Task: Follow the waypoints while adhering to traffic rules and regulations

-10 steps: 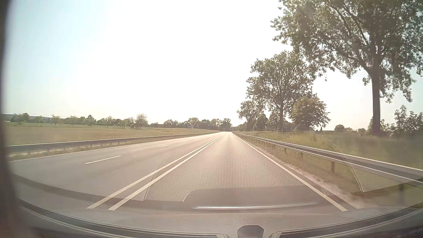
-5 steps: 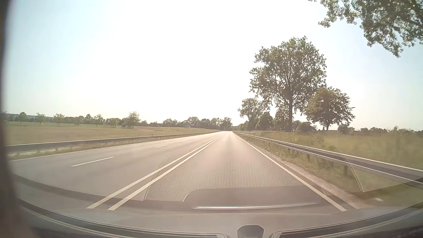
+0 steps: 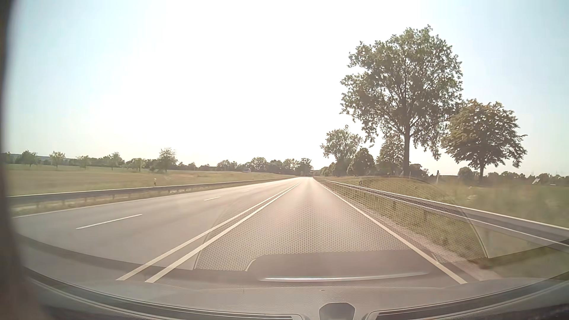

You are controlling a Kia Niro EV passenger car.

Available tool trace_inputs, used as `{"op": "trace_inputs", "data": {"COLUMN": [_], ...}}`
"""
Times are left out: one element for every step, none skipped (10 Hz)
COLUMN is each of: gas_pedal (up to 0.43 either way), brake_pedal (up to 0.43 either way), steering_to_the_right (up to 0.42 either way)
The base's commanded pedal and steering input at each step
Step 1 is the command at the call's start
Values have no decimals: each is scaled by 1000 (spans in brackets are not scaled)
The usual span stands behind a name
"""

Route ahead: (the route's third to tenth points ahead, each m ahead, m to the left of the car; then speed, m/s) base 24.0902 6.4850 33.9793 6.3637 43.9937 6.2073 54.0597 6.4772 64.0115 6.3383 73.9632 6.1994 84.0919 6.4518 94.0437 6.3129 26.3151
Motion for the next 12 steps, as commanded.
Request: {"op": "trace_inputs", "data": {"gas_pedal": [461, 461, 461, 461, 461, 461, 461, 461, 461, 461, 461, 461], "brake_pedal": [6, 6, 6, 6, 6, 6, 6, 6, 6, 6, 6, 6], "steering_to_the_right": [5, 6, 5, 5, 4, 3, 3, 3, 3, 3, 3, 3]}}
